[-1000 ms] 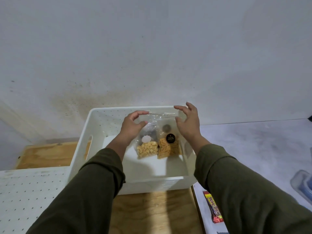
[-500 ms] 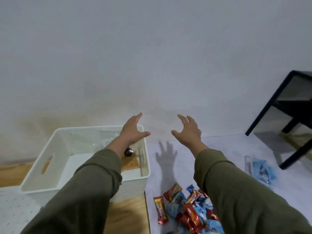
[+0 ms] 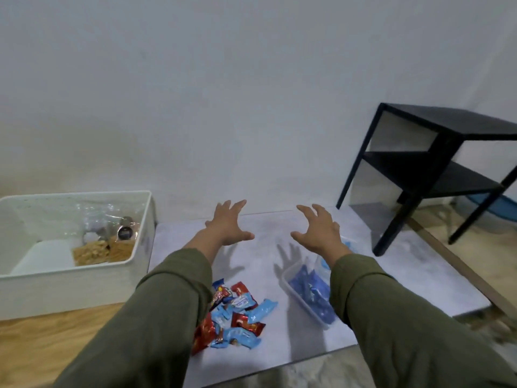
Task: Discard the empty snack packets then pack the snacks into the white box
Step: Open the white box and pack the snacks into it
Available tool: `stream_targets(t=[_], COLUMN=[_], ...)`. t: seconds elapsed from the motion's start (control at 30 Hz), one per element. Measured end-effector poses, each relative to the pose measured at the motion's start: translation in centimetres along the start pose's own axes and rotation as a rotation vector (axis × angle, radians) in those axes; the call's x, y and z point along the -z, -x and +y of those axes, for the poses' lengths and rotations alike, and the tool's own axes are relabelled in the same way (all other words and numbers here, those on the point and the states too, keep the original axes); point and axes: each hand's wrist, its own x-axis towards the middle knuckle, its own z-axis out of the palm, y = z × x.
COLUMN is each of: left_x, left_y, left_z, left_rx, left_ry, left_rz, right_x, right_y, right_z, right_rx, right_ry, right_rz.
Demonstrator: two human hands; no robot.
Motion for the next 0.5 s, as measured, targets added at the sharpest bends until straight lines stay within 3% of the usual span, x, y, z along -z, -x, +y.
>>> stream_targets(t=[0.5], left_x=[-10.6], left_y=[-5.4], left_z=[11.2], left_rx=[-0.186], left_ry=[-0.100], left_rz=[-0.192], right_x=[1.2], right_y=[1.7], right_z=[13.6], right_rx=[-0.208], right_ry=[-0.094], right_rz=[-0.003])
